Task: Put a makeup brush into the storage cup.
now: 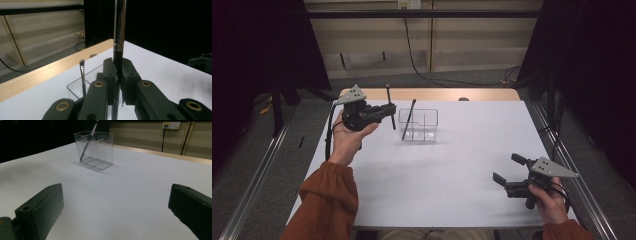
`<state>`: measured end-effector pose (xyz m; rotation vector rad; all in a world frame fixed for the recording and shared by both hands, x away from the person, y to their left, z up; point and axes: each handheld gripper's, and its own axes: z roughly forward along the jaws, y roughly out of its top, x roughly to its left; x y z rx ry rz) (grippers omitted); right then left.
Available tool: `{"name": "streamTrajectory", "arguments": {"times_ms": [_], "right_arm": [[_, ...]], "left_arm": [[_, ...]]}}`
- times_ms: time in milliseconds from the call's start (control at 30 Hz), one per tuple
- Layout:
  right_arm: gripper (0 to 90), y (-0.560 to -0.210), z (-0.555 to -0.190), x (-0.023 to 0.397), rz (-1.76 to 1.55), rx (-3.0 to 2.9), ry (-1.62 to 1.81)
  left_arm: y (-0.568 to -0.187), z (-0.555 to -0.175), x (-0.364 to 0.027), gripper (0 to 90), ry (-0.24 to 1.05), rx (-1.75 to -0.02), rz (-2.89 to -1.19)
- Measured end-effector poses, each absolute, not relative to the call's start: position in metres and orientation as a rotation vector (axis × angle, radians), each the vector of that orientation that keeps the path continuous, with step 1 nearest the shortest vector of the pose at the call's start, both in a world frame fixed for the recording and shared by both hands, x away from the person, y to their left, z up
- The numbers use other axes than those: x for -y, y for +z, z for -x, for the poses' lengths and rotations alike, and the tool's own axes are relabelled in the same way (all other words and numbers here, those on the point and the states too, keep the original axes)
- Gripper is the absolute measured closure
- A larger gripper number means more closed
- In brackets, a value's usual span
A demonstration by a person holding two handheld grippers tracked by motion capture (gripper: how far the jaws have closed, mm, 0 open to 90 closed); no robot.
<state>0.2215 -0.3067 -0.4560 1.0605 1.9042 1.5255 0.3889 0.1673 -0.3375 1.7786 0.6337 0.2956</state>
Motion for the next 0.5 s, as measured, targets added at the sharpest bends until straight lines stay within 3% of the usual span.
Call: {"name": "streamTrajectory", "arguments": {"times_ms": [500], "right_arm": [[0.0, -0.457, -0.222, 0.306, -1.056, -1.917, 1.526]], "left_arm": [[-0.331, -0.410, -0.153, 84.0, 0.335, -0.662, -1.761]]}}
